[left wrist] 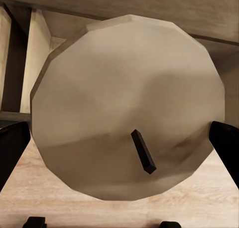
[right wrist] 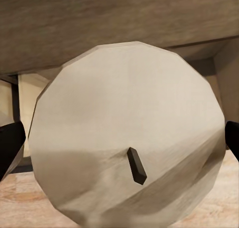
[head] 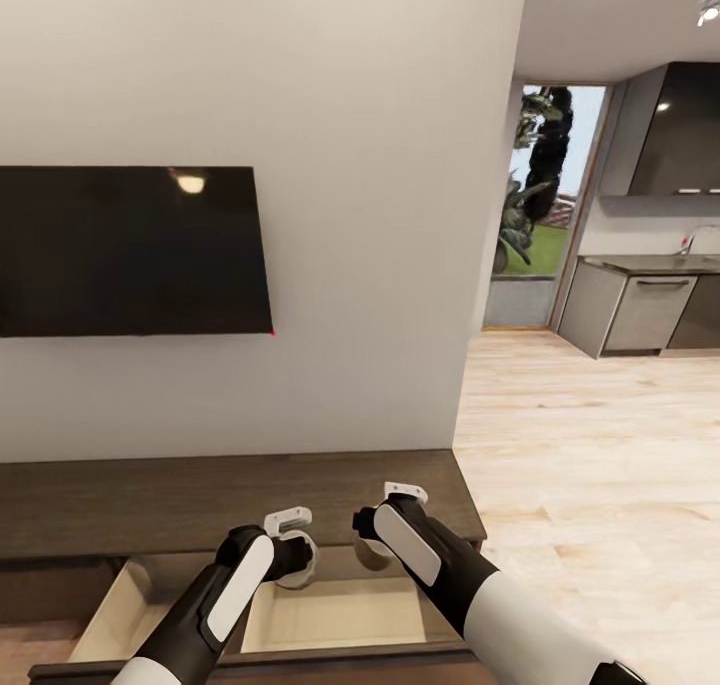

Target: Place each of the two pumpkins and all three candles from the living room inside a cabinet in the living room (use any cabinet), then make sure every cabinet is closed, and position the cauldron so it is next to a table in the living room.

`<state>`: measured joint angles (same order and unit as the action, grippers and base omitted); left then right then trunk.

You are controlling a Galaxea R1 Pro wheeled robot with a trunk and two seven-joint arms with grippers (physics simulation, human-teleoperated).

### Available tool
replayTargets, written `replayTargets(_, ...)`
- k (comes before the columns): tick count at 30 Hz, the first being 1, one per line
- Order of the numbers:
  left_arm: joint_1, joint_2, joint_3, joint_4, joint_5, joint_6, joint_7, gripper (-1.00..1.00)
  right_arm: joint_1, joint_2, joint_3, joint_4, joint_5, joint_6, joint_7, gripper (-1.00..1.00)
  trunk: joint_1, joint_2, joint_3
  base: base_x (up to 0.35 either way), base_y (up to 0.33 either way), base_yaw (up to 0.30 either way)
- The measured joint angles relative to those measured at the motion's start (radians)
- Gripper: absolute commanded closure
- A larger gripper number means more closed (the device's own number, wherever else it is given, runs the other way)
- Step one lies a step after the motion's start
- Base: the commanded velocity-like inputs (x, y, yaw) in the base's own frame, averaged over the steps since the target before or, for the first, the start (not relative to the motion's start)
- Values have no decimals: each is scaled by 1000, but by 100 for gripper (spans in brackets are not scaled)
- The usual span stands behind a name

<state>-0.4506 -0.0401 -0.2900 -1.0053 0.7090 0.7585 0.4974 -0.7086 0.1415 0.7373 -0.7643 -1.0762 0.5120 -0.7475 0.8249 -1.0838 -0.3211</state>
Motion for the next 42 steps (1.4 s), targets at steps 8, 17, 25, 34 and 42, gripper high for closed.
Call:
replayTargets(8, 0, 1, 0, 1, 0, 0, 0, 100, 1, -1, 0, -2, 1, -12, -1, 100, 31, -56, -25, 0, 0, 0)
replayTargets(17, 0, 2, 0, 2, 0, 0, 0, 100, 1, -1, 0, 1, -2, -24, -4, 100, 65, -119, -53, 0, 0, 0)
replayTargets(25, 0, 1, 0, 2, 3, 0, 0, 100, 0, -2, -1, 1, -1, -20, -5, 100, 96, -175, -78, 0, 0, 0)
replayTargets(34, 0, 3, 0, 1, 3, 1, 0, 100, 1, -2, 5, -1, 0, -24, -3, 100, 130, -238, -107, 0, 0, 0)
replayTargets(42, 0, 3, 0, 2, 3, 1, 0, 100, 1, -3, 5, -1, 1, -25, -2, 100, 161, -294, -132, 0, 0, 0)
